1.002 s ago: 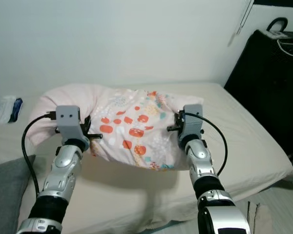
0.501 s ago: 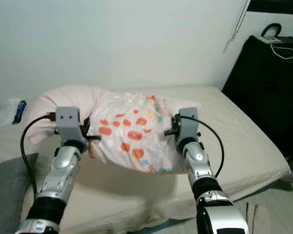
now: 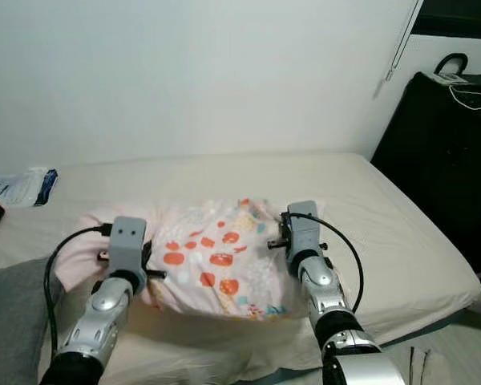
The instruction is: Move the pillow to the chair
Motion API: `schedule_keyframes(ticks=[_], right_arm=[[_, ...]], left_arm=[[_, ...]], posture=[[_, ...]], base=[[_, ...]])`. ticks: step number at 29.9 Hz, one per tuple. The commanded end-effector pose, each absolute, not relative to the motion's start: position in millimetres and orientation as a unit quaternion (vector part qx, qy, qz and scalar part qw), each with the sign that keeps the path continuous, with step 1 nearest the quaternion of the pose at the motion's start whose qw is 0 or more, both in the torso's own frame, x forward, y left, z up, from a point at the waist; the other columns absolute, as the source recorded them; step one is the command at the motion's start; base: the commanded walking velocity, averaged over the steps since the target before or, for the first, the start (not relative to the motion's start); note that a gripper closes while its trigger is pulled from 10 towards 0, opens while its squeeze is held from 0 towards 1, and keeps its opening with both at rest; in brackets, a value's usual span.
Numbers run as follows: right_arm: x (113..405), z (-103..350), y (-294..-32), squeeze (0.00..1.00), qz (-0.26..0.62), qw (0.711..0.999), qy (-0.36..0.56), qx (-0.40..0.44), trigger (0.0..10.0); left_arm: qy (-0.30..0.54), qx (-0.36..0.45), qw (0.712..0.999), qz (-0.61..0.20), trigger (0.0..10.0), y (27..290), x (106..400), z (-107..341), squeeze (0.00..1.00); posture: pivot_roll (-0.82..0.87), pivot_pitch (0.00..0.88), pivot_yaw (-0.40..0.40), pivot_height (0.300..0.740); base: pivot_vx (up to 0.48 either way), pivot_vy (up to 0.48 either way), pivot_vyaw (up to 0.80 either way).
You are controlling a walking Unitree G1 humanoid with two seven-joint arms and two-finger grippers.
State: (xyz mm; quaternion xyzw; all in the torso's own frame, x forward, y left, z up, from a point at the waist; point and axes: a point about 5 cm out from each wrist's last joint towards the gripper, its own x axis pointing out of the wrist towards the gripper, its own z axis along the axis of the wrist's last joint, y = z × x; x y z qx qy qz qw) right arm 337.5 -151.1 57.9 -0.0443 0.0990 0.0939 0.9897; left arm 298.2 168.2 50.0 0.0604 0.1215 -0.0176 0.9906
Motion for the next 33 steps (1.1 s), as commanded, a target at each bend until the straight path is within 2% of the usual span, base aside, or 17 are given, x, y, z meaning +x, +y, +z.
schedule_keyframes(ticks=[1, 6, 18, 31, 33], right_arm=[[339.4, 62.4, -148.1, 0.00, 0.102, 0.990, 0.084, -0.052, 10.0], [339.5, 62.4, -147.9, 0.00, 0.101, 0.990, 0.083, -0.052, 10.0], [339.7, 61.4, -144.1, 0.00, 0.103, 0.990, 0.088, -0.036, 10.0], [336.8, 57.0, -143.7, 0.00, 0.108, 0.989, 0.096, -0.041, 10.0], [335.8, 56.1, -143.0, 0.00, 0.114, 0.988, 0.097, -0.046, 10.0]], left_arm=[[0.106, 0.085, 0.990, -0.036, 10.0, 161.3, 302.9, 57.7, 0.00], [0.119, 0.095, 0.988, -0.029, 10.0, 164.0, 301.1, 53.2, 0.00], [0.118, 0.043, 0.992, -0.016, 10.0, 159.1, 302.5, 54.0, 0.00], [0.121, 0.034, 0.992, -0.009, 10.0, 158.5, 302.2, 54.2, 0.00], [0.124, 0.033, 0.992, -0.007, 10.0, 157.9, 301.7, 52.8, 0.00]], posture=[[0.02, 0.000, -0.128, 0.740], [0.02, 0.000, -0.128, 0.740], [0.01, 0.000, -0.131, 0.740], [0.02, 0.000, -0.137, 0.740], [0.02, 0.000, -0.135, 0.740]], base=[[0.000, 0.000, 0.00], [0.000, 0.000, 0.00], [0.000, 0.000, 0.00], [0.000, 0.000, 0.00], [0.000, 0.000, -0.74]])
